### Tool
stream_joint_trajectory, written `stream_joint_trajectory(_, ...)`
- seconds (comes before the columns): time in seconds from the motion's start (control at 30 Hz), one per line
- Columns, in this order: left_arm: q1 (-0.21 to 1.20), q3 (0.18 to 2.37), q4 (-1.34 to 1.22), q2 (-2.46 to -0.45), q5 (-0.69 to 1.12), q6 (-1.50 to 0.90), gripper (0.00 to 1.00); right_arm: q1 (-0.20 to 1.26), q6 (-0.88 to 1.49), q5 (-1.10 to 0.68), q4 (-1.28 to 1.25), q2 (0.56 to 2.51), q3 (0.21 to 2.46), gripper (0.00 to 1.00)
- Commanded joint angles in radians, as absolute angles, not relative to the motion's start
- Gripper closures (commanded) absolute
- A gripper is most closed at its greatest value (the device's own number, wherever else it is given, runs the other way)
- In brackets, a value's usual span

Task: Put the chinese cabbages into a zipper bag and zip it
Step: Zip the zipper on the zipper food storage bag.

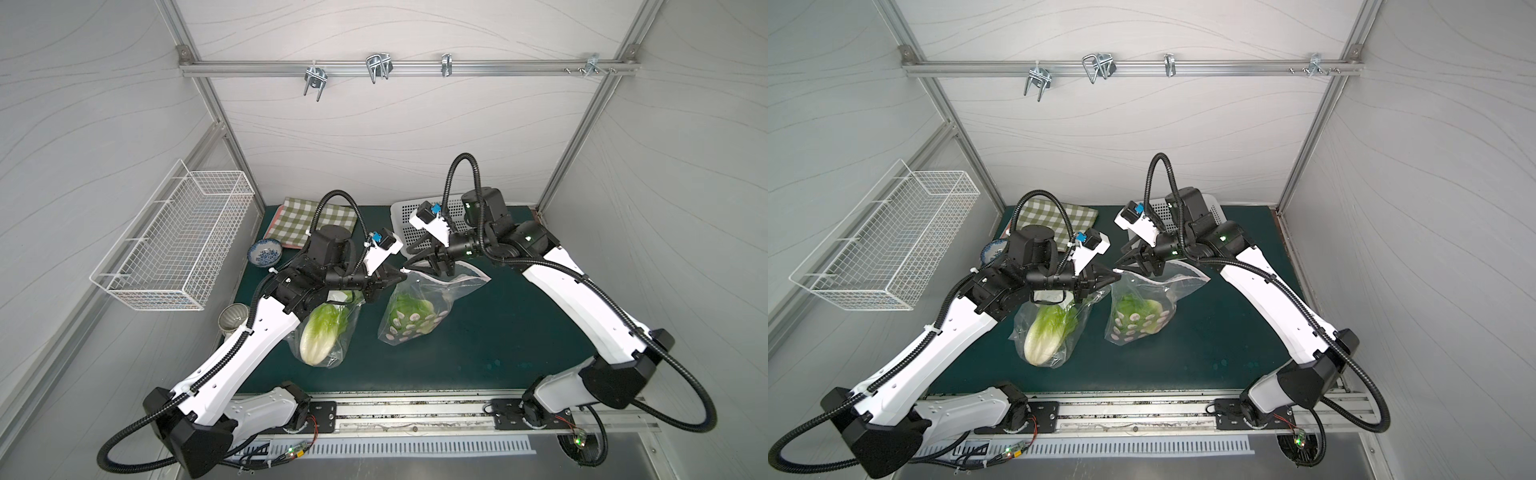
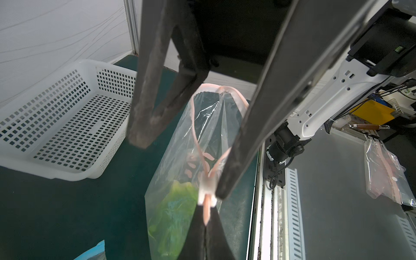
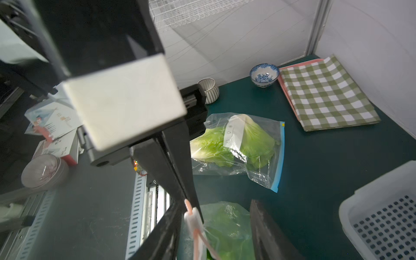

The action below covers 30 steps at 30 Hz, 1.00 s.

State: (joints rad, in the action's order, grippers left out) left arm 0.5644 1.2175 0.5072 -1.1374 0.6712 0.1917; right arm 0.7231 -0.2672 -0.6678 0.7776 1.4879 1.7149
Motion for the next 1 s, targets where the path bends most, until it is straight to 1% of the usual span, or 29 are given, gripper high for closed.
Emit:
stream_joint_trajectory(0.0,0.551,1.237,0.463,-1.118,0.706,0.219,1.0,0.731,-0.345,-0.779,0.867,1.5,1.729,0.53)
stream_joint_trajectory(0.1,0.538,1.233,0.455,-1.118,0.708,0.209,1.0,0.73,-0.343,-0.804,0.866,1.503,1.729,0.59)
stream_joint_trajectory(0.2,0.532,1.234,0.448,-1.12,0.708,0.202,1.0,0.731,-0.345,-0.812,0.867,1.506,1.73,0.68)
stream_joint_trajectory(0.3,0.53,1.237,0.441,-1.123,0.712,0.194,1.0,0.731,-0.344,-0.816,0.866,1.511,1.73,0.74)
stream_joint_trajectory(0.43,0.53,1.237,0.43,-1.125,0.709,0.178,1.0,0.73,-0.341,-0.811,0.862,1.52,1.729,0.76)
stream_joint_trajectory(0.53,0.529,1.238,0.425,-1.128,0.707,0.161,1.0,0.73,-0.332,-0.79,0.848,1.516,1.724,0.8)
stream_joint_trajectory(0.7,0.528,1.241,0.414,-1.137,0.703,0.124,1.0,0.732,-0.301,-0.748,0.801,1.503,1.701,0.81)
stream_joint_trajectory(0.83,0.526,1.244,0.402,-1.143,0.692,0.079,1.0,0.733,-0.279,-0.747,0.76,1.487,1.675,0.87)
stream_joint_trajectory(0.97,0.51,1.239,0.383,-1.146,0.667,0.002,1.0,0.732,-0.284,-0.707,0.758,1.476,1.66,0.93)
